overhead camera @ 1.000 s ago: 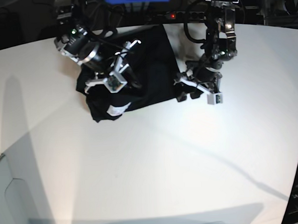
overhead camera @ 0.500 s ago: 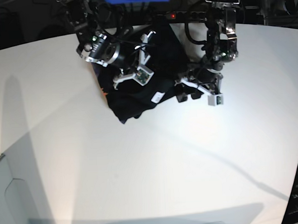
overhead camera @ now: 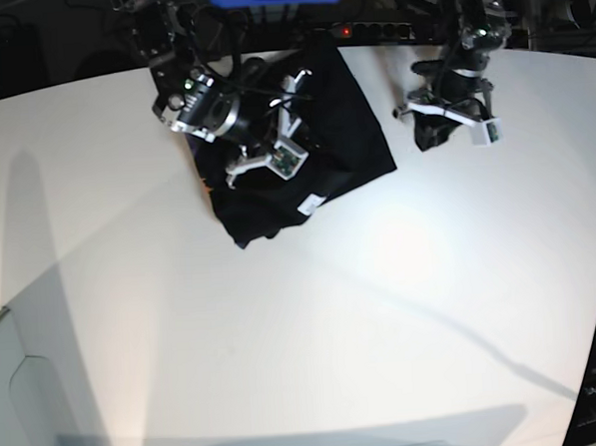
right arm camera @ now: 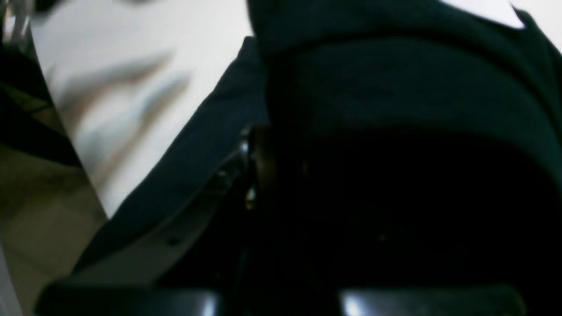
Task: Fold the T-shirt properly
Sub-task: 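Press the bundle with the right gripper and bring the left gripper back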
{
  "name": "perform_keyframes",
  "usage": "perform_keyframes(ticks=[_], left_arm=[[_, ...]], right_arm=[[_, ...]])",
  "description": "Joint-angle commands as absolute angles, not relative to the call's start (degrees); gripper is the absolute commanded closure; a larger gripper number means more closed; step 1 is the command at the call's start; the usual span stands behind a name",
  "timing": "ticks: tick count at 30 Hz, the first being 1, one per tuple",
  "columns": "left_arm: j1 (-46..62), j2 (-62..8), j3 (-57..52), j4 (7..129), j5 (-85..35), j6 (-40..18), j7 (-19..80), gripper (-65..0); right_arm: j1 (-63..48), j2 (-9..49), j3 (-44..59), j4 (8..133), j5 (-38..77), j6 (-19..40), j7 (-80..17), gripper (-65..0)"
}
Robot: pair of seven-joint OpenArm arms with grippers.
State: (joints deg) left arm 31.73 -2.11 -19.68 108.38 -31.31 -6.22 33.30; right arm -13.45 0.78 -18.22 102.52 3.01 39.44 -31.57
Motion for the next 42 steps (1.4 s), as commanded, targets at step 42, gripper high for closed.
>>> perform_keyframes(ticks=[42], left_arm=[[21.93, -4.26, -18.33, 104.92, -32.66, -6.99, 32.13, -0.7]], right_arm=[[-5.49, 0.75, -26.59, 100.18, 4.79, 40.00, -29.93, -22.0]])
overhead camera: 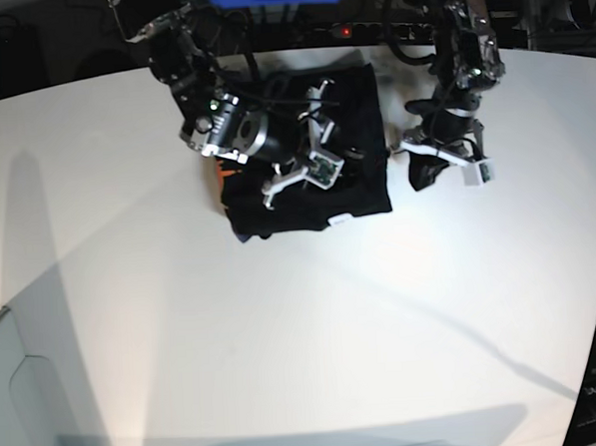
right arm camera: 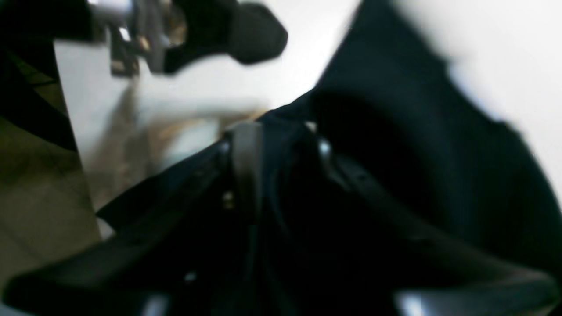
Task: Fold the T-shirt properly
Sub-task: 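Press the bundle with the right gripper and bring the left gripper back, then grasp the edges of the folded bundle with both grippers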
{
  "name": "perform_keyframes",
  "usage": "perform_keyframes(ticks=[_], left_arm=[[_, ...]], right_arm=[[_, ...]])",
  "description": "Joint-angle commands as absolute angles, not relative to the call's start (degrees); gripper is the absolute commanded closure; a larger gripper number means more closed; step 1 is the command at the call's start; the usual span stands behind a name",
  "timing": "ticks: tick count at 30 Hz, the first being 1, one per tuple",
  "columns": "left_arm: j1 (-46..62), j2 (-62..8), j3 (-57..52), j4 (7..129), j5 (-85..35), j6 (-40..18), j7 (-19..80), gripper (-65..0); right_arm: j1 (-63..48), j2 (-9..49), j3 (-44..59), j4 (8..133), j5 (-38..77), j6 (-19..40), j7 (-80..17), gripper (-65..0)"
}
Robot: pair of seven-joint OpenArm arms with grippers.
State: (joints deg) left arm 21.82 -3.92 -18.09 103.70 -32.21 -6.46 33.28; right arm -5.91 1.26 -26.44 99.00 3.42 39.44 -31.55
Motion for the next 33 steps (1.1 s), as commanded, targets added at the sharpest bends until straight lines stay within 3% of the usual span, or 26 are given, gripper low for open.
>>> perform_keyframes(ticks=[1, 5, 10, 17, 21, 33], left_arm=[[22.55, -4.26, -19.47, 105.80, -32.66, -6.99, 32.13, -2.0], [24.75, -3.38, -26.24, 109.32, -32.66, -6.99, 32.13, -12.4], [24.84, -2.77, -34.33, 109.93, -32.75, -6.99, 32.13, -26.4], [24.75, -2.59, -34.07, 110.20, -37.23, -7.25, 32.13, -27.6], [24.48, -3.21, -29.58, 110.20, -43.74, -6.99, 32.13, -27.6], [23.60, -3.30, -13.67, 111.87, -43.82, -6.99, 32.13, -27.7]], right_arm=[[-5.58, 0.66, -26.77, 100.18, 4.79, 40.00, -29.93, -24.8], [-5.67, 0.57, -28.00, 100.35, 4.88, 40.00, -29.76, -34.2], [-5.58, 0.48, -23.96, 104.48, 4.88, 40.00, -29.67, -35.8], [-8.04, 0.84, -16.75, 110.64, 4.88, 40.00, -29.93, -36.0], [-10.77, 0.84, -12.88, 112.40, 4.88, 40.00, -29.49, -36.0], [-13.67, 0.84, -6.02, 112.84, 4.62, 40.00, -29.85, -36.0]])
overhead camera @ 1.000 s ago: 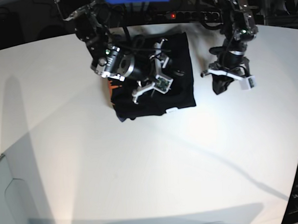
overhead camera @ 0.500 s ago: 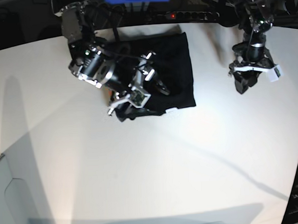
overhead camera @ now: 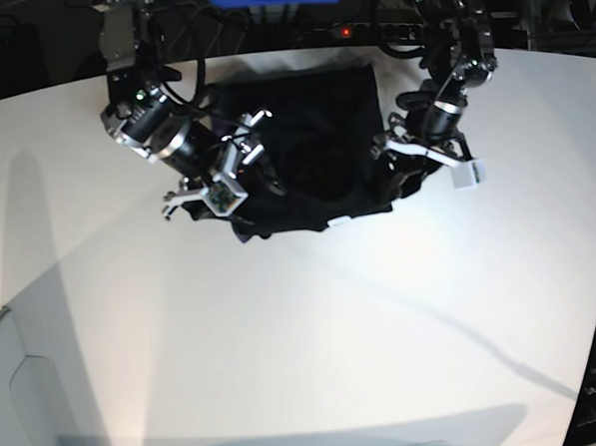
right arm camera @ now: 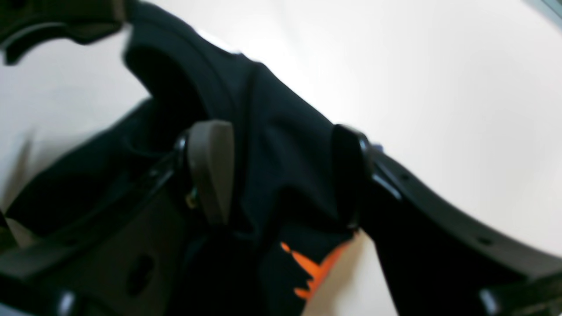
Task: Fold the T-shirt properly
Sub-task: 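Grasp the edges of the folded bundle with both grippers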
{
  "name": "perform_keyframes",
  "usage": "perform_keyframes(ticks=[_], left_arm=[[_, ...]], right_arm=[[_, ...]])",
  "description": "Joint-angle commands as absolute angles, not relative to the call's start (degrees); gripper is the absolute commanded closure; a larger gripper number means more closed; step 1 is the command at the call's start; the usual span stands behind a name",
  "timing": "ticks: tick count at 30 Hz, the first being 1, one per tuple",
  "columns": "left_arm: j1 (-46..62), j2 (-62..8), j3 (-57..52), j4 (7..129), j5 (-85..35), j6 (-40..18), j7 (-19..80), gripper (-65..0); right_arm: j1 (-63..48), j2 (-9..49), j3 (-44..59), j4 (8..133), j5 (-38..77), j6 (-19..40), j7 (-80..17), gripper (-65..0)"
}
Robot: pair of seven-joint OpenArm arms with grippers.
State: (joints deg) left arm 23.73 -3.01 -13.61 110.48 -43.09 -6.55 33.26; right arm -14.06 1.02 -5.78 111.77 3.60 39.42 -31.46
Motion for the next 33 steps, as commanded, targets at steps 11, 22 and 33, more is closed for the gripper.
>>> perform_keyframes(ticks=[11, 22, 33], left_arm=[[25.54, -4.62, -11.65, 114.68, -43.91, -7.43, 32.22, -43.0], [21.85, -7.34, -7.87, 113.10, -43.82, -7.08, 31.87, -48.5], [16.57, -7.60, -4.26, 106.07, -43.82, -7.08, 32.13, -27.4]], right_arm=[[-13.76, 1.71, -5.93, 112.84, 4.53, 40.00, -29.85, -36.0], [-13.67, 1.71, -6.02, 112.75, 4.53, 40.00, -29.93, -36.0], [-13.23, 1.71, -6.02, 112.66, 4.44, 40.00, -29.93, -36.0]])
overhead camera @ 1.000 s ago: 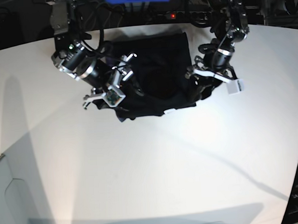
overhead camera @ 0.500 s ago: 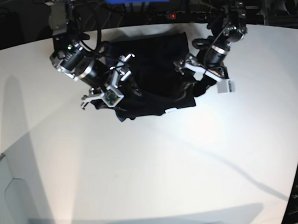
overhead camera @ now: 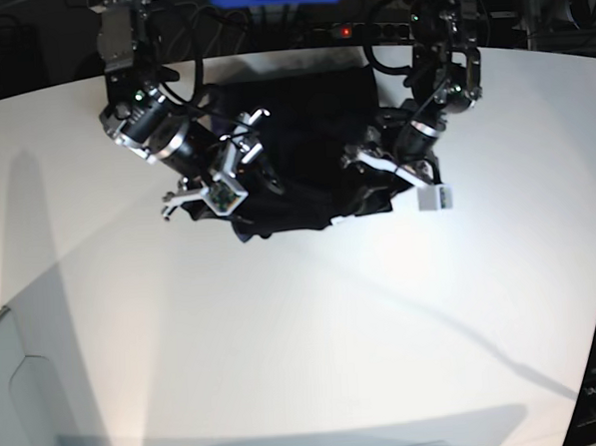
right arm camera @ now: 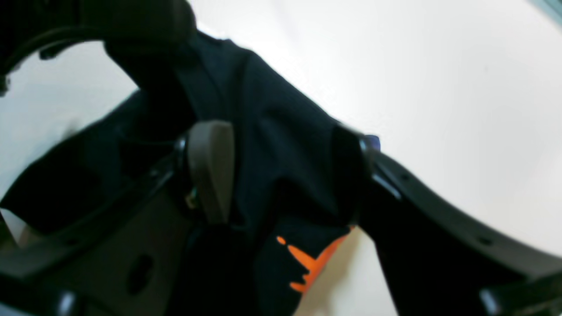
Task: Fold the T-shirt properly
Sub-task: 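Grasp the edges of the folded bundle with both grippers, then rotate and drag the folded bundle toward the robot with both grippers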
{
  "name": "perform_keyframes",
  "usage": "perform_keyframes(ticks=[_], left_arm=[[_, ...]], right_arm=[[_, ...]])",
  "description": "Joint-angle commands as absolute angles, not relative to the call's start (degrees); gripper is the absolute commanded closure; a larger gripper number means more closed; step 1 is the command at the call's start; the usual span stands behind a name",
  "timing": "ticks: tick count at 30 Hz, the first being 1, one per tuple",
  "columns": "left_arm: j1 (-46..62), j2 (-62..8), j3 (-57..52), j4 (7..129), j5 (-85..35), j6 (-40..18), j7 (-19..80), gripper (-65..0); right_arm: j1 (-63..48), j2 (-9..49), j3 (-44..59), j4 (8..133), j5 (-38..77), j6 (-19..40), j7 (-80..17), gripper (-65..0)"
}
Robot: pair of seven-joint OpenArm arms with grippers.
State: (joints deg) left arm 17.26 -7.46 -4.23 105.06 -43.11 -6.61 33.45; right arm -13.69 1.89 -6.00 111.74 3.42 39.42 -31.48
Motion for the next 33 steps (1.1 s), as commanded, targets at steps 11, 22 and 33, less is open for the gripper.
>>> perform_keyframes(ticks=[11, 22, 33], left_arm=[[16.92, -7.60, -7.52, 110.81, -44.26, -6.99, 32.13, -0.2], [19.38, -8.22, -12.70, 109.85, -44.18, -6.99, 32.13, -0.1], [24.92, -8.40, -21.85, 107.65, -44.44, -7.16, 32.13, -38.0]], right_arm=[[-12.35, 2.51, -6.02, 112.57, 4.44, 40.00, -29.93, -36.0], [-12.53, 2.33, -6.02, 112.40, 4.44, 40.00, -29.93, -36.0], [-12.97, 2.07, -7.08, 112.31, 4.70, 40.00, -29.93, -36.1]])
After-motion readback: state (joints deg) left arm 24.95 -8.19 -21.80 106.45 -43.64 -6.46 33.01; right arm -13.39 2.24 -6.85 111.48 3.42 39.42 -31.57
